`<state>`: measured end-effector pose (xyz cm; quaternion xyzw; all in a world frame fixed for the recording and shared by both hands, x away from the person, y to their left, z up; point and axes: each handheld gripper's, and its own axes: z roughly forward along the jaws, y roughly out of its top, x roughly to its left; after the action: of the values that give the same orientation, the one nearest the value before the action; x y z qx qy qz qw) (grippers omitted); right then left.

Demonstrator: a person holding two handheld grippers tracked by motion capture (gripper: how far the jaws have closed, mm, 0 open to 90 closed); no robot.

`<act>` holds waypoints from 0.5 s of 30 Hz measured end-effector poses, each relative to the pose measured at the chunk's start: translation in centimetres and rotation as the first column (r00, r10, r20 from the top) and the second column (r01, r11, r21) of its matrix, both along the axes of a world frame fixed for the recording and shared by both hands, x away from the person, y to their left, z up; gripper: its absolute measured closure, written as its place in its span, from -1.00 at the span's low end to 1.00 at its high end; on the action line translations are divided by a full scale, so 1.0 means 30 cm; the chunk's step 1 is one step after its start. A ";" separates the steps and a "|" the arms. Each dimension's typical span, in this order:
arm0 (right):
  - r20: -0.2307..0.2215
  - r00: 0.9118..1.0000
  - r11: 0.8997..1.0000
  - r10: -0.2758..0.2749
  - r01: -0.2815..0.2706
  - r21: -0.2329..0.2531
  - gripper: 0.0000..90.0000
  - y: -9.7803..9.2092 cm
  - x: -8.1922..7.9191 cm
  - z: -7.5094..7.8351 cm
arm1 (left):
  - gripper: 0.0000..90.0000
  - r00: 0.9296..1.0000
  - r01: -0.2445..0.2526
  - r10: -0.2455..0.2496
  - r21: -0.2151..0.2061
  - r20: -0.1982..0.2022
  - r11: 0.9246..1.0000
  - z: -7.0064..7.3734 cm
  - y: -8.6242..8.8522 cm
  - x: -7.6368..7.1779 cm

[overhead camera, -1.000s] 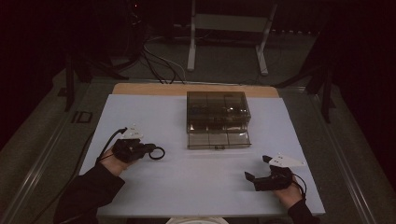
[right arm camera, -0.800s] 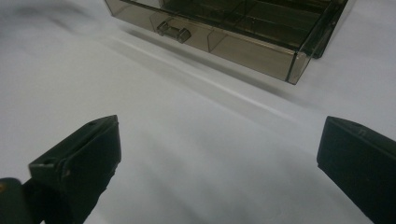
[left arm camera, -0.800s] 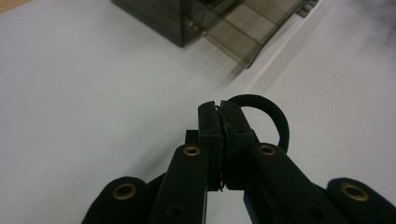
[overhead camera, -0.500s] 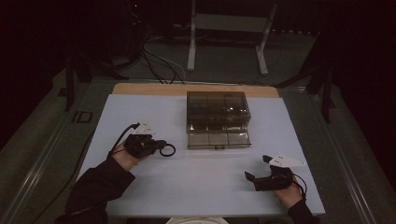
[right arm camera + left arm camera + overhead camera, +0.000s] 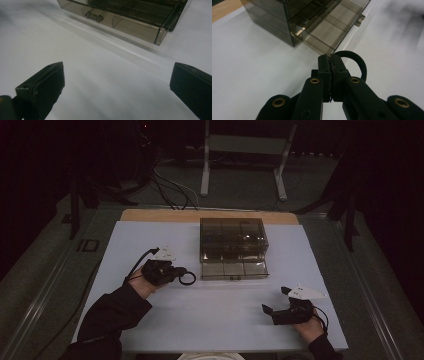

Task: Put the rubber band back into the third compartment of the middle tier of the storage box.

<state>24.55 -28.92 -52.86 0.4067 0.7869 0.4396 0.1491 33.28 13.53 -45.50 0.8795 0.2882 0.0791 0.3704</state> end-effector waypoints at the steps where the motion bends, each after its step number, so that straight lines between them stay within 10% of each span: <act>1: 0.003 1.000 1.000 0.000 0.000 0.001 -1.00 0.000 0.001 0.000 | 1.00 1.000 0.001 -0.001 -0.003 0.003 1.000 0.002 -0.006 0.001; 15: 0.003 1.000 1.000 0.004 -0.004 0.001 -1.00 0.000 0.000 0.000 | 1.00 0.998 0.055 -0.055 -0.012 0.010 0.998 0.028 -0.089 0.019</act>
<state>24.56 -28.92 -52.87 0.4046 0.7872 0.4407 0.1495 33.86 10.85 -44.65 0.8844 0.2627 0.0715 0.3791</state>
